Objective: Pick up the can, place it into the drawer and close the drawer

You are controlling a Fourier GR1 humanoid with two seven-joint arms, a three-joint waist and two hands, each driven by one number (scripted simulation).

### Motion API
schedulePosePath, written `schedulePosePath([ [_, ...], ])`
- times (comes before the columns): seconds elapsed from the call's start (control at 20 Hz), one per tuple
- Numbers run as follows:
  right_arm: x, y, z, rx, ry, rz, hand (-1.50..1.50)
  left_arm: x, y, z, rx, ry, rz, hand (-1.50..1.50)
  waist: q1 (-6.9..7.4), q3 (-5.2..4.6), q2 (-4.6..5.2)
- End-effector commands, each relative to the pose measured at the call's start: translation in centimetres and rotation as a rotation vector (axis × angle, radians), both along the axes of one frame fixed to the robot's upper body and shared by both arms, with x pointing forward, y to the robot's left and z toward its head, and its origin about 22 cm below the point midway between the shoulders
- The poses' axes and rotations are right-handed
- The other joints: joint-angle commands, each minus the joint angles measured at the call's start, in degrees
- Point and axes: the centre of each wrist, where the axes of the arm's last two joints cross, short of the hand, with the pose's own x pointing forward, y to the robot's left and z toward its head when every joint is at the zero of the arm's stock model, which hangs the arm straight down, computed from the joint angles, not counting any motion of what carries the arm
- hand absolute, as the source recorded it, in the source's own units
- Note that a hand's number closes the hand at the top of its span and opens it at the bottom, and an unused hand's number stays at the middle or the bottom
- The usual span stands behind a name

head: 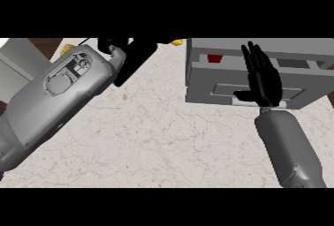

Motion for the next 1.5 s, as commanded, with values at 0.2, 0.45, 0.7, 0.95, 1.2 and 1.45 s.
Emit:
schedulePosePath([
  [0.2,2.7,2.6,-0.7,0.04,-0.002,-0.043,-1.5,-2.3,0.8,-1.8,0.001,0.032,-0.023,-1.5,1.54,1.17,1.39],
  [0.45,4.9,2.7,2.6,0.044,-0.033,-0.041,-1.5,-1.7,4.4,-2.0,0.017,0.025,0.02,-1.5,1.16,1.12,1.89],
  [0.7,5.4,3.6,1.6,0.024,-0.034,-0.053,-1.5,-3.0,3.6,-2.9,0.021,0.019,-0.017,-1.5,1.45,1.18,2.27],
  [0.95,7.5,1.9,6.1,0.05,-0.028,-0.063,-1.5,-4.2,4.1,-4.0,0.023,0.023,-0.026,-1.5,1.42,1.19,2.15],
  [1.2,8.3,3.3,7.7,0.061,-0.045,-0.061,-1.5,-4.5,5.6,-4.3,0.013,0.013,-0.018,-1.5,2.08,1.15,2.51],
  [1.45,8.3,3.4,7.4,0.154,-0.057,0.006,-1.5,-4.8,5.9,-4.1,0.014,0.012,-0.02,-1.5,2.27,1.3,2.63],
])
